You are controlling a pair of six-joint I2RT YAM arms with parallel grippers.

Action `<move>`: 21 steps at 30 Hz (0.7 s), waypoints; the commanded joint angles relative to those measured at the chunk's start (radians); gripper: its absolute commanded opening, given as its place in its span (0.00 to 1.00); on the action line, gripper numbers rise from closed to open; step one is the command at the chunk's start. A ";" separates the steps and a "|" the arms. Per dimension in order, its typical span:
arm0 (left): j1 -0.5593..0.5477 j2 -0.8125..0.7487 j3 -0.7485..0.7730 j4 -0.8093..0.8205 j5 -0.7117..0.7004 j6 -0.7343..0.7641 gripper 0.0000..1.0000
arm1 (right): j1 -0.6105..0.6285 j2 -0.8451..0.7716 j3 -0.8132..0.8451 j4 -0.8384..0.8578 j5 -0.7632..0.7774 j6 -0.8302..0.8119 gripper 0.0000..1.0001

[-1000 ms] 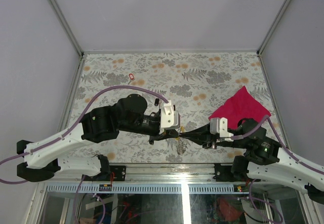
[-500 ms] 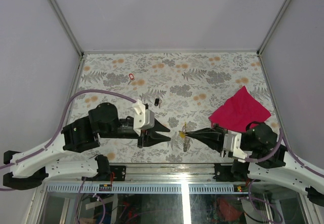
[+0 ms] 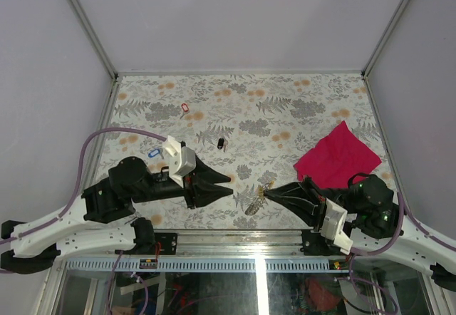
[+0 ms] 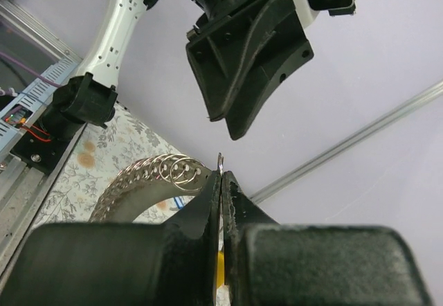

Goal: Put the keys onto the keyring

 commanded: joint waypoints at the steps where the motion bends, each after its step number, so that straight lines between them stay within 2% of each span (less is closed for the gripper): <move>1: -0.005 0.004 -0.003 0.122 -0.018 -0.013 0.33 | 0.005 0.002 0.039 0.084 -0.073 -0.031 0.00; 10: -0.006 0.022 -0.019 0.176 -0.031 -0.006 0.35 | 0.005 0.009 0.051 0.072 -0.092 0.002 0.00; 14: -0.005 0.037 -0.026 0.131 -0.165 -0.056 0.35 | 0.005 0.016 0.063 0.040 0.020 0.120 0.00; 18: 0.006 0.079 -0.012 0.050 -0.285 -0.106 0.34 | 0.005 0.029 0.113 -0.113 0.179 0.236 0.00; 21: 0.063 0.108 -0.018 0.019 -0.310 -0.149 0.32 | 0.005 0.032 0.134 -0.182 0.291 0.329 0.00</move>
